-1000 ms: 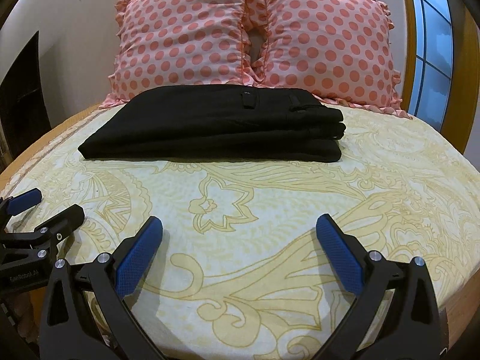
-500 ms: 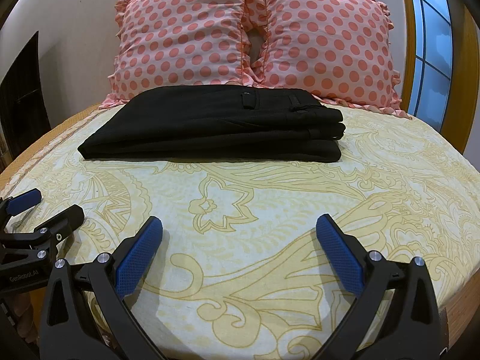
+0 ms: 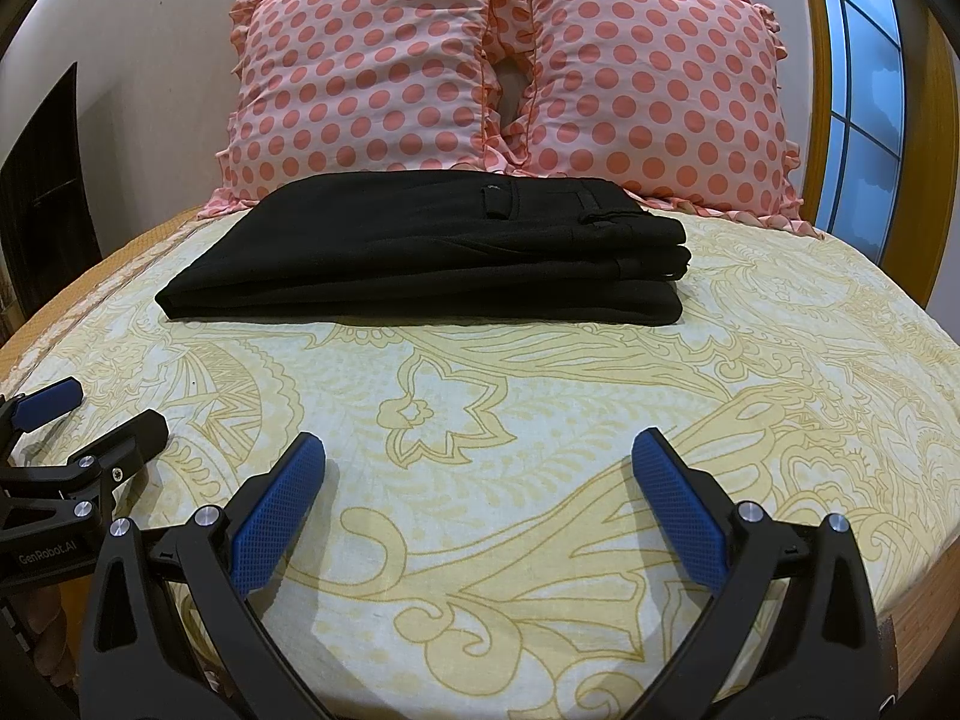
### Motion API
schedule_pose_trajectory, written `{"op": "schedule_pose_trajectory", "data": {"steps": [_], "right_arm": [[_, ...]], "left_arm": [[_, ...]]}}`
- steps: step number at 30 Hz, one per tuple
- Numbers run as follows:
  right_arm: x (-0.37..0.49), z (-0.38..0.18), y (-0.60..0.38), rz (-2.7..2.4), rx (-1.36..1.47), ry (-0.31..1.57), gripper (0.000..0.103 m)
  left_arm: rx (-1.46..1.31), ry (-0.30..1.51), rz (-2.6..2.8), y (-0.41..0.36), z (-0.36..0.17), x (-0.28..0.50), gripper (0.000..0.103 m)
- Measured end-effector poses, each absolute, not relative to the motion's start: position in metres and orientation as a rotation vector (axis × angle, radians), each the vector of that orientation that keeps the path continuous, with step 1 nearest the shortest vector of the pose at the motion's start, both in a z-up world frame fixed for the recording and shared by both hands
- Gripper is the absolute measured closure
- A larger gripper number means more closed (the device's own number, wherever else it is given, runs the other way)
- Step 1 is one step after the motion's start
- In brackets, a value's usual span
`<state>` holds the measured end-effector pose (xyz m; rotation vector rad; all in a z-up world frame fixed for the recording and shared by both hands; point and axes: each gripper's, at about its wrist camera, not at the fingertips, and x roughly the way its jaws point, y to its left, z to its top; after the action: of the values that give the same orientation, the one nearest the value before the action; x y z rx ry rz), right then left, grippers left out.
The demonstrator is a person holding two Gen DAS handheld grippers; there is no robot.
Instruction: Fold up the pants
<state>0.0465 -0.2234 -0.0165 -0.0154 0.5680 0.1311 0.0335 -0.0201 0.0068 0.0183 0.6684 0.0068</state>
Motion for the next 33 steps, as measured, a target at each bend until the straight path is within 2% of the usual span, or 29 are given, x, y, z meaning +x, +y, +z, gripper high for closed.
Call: {"op": "schedule_pose_trajectory", "data": {"steps": [33], "right_arm": [[0.0464,-0.0171,-0.2236,0.130,-0.015,0.566,0.001]], "left_arm": [[0.017,0.665,0.011,-0.0227,0.0068,0.0327,0.002]]}}
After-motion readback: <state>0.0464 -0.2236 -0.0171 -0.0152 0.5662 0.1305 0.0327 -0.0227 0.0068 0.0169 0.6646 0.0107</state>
